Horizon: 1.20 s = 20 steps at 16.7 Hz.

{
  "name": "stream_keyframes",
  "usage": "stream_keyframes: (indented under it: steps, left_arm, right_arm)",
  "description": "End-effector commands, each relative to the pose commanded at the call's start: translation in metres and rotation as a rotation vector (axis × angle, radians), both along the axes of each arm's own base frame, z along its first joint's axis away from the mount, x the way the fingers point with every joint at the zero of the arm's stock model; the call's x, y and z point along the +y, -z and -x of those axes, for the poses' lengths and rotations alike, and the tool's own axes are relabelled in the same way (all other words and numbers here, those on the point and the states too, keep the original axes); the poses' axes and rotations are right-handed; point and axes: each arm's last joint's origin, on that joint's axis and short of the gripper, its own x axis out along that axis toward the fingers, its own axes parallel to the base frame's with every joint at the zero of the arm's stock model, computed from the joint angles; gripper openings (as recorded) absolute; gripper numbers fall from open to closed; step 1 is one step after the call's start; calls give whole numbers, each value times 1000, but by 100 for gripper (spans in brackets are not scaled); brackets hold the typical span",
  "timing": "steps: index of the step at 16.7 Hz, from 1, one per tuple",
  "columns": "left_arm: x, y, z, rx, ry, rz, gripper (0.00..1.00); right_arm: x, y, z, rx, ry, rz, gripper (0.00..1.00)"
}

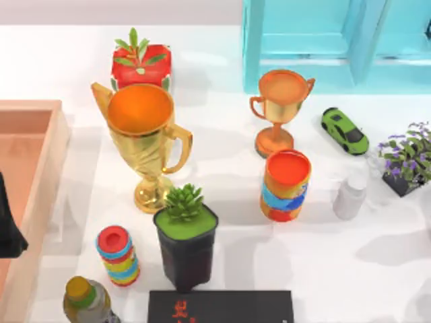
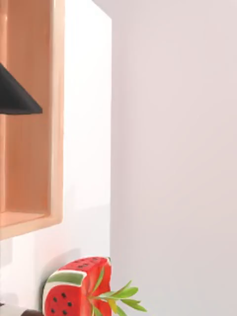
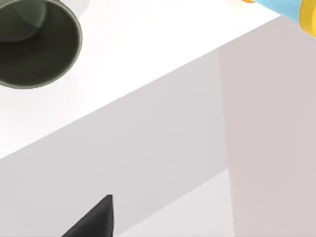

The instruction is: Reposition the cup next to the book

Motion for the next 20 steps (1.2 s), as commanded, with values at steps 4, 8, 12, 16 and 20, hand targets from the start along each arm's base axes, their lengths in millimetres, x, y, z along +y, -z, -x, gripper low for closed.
stream_keyframes:
  steps: [4, 8, 12, 16, 20]
  left_arm:
    - [0, 0, 0, 0, 0, 0, 100]
    - [0, 0, 0, 0, 0, 0, 100]
    - [0, 0, 0, 0, 0, 0, 100]
    - [0, 0, 0, 0, 0, 0, 100]
    - [0, 0, 0, 0, 0, 0, 100]
  right_arm:
    - [-30, 16, 0, 197, -98, -95, 100]
    - [-50, 42, 2, 375, -227, -247, 100]
    - [-54, 57, 2, 459, -289, -334, 100]
    - [-54, 57, 2, 459, -289, -334, 100]
    - [-54, 68, 1, 460, -289, -337, 100]
